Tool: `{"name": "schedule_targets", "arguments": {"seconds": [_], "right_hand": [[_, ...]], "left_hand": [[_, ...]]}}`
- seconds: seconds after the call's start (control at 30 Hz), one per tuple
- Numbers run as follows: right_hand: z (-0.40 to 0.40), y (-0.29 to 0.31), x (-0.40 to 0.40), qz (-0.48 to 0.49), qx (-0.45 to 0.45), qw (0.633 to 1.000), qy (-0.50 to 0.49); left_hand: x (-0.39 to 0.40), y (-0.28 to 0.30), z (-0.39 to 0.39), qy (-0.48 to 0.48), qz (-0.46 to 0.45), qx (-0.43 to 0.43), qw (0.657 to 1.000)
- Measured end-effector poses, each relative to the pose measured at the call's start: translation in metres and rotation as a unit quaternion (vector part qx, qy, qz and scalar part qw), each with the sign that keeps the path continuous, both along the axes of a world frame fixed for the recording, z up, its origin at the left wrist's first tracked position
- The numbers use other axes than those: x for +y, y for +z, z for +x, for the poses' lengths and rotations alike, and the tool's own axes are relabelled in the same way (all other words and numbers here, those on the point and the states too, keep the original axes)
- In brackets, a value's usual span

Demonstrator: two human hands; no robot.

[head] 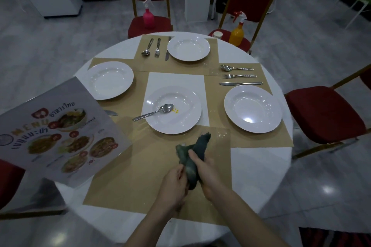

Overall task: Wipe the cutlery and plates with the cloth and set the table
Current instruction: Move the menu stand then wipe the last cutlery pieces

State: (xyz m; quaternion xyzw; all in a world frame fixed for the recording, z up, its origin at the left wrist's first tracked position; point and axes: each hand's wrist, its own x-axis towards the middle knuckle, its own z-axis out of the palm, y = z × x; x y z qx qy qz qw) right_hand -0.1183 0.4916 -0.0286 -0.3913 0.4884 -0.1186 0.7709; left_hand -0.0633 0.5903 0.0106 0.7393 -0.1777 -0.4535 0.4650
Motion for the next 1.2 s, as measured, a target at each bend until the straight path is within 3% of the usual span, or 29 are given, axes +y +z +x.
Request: {"name": "schedule_targets", "arguments": {"seconds": [0.17, 0.23, 0.33, 0.43, 0.53, 0.63, 0.67, 0.73, 0.8, 0.87, 1.1, 1.2], "right_hand": [[-0.014, -0.007, -0.026, 0.031, 0.075, 0.994, -0.067], [-0.013, -0.013, -0.033, 0.052, 0.092, 0.99, -0.091], [-0.014, -0.02, -0.041, 0.07, 0.112, 0.985, -0.114], [-0.018, -0.022, -0.048, 0.066, 0.117, 0.984, -0.118], [-0.021, -0.022, -0.046, -0.017, 0.125, 0.983, -0.131], [-0.025, -0.017, -0.047, -0.218, 0.133, 0.963, -0.088], [-0.026, -0.016, -0.048, -0.244, 0.127, 0.958, -0.086], [-0.024, -0.013, -0.047, -0.196, 0.1, 0.972, -0.081], [-0.02, -0.012, -0.041, -0.095, 0.061, 0.993, -0.042], [-0.018, -0.016, -0.038, -0.056, 0.041, 0.997, -0.031], [-0.035, -0.021, -0.083, -0.129, 0.176, 0.962, -0.164], [-0.057, -0.017, -0.103, -0.22, 0.221, 0.941, -0.132]], "left_hand": [[-0.001, -0.008, -0.012, -0.068, 0.03, -0.037, 0.997], [-0.003, -0.011, -0.015, -0.102, 0.041, -0.127, 0.986], [-0.001, -0.013, -0.019, -0.161, 0.067, -0.282, 0.943], [0.001, -0.011, -0.02, -0.183, 0.084, -0.315, 0.928], [0.001, -0.009, -0.018, -0.186, 0.072, -0.286, 0.937], [0.006, -0.007, -0.011, -0.105, 0.039, -0.109, 0.988], [0.007, -0.007, -0.009, -0.075, 0.03, -0.053, 0.995], [0.007, -0.006, -0.009, -0.054, 0.019, -0.019, 0.998], [0.003, -0.005, -0.012, -0.06, 0.009, -0.03, 0.998], [-0.001, -0.005, -0.016, -0.068, 0.004, -0.04, 0.997], [0.004, -0.007, -0.02, -0.082, -0.011, -0.008, 0.997], [0.019, -0.015, -0.02, -0.036, -0.008, 0.038, 0.999]]}}
